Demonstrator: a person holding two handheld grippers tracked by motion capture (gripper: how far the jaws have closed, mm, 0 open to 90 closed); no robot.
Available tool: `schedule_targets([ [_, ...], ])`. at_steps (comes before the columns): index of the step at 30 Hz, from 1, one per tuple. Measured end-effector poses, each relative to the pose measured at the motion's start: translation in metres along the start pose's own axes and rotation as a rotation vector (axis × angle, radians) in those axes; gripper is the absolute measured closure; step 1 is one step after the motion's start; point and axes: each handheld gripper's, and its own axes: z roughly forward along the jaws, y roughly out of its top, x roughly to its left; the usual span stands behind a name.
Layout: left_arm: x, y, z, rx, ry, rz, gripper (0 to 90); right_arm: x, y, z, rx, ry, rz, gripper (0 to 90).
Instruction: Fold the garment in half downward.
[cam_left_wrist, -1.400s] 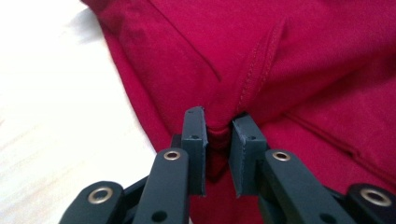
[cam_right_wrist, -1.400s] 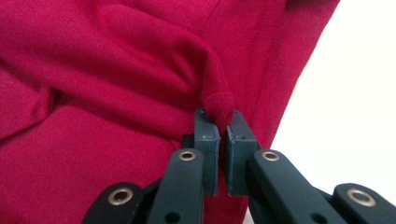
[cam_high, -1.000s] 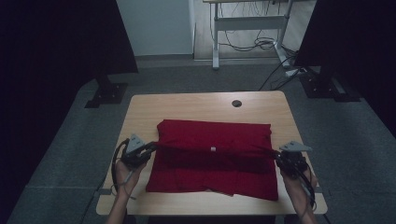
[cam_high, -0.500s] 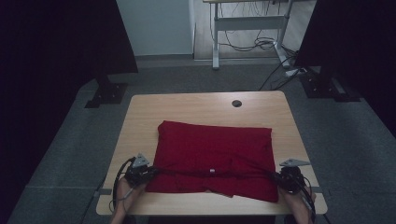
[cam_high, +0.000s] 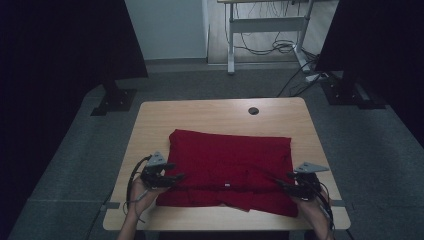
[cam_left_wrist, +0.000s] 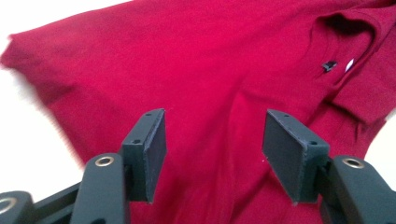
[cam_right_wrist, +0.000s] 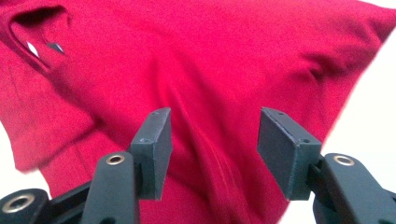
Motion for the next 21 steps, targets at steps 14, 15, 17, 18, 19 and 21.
schedule_targets([
  [14,-0.016,0.023,0.077,0.103,-0.077,0.033,42.9,0.021,0.035,0.043,0.004,0.103,-0.089,45.9],
  [15,-0.016,0.023,0.077,0.103,-0.077,0.033,43.2,0.021,0.035,0.043,0.004,0.103,-0.089,45.9],
  [17,-0.016,0.018,0.086,0.132,-0.069,0.041,43.2,0.026,0.040,0.059,0.021,0.137,-0.103,47.6],
  [18,-0.017,0.016,0.088,0.142,-0.067,0.052,44.2,0.028,0.041,0.078,0.065,0.143,-0.130,49.5],
  [19,-0.019,0.014,0.089,0.147,-0.065,0.066,45.8,0.029,0.040,0.084,0.086,0.146,-0.132,52.1],
  [21,-0.019,0.014,0.089,0.147,-0.065,0.066,47.7,0.029,0.039,0.088,0.105,0.148,-0.136,52.1],
])
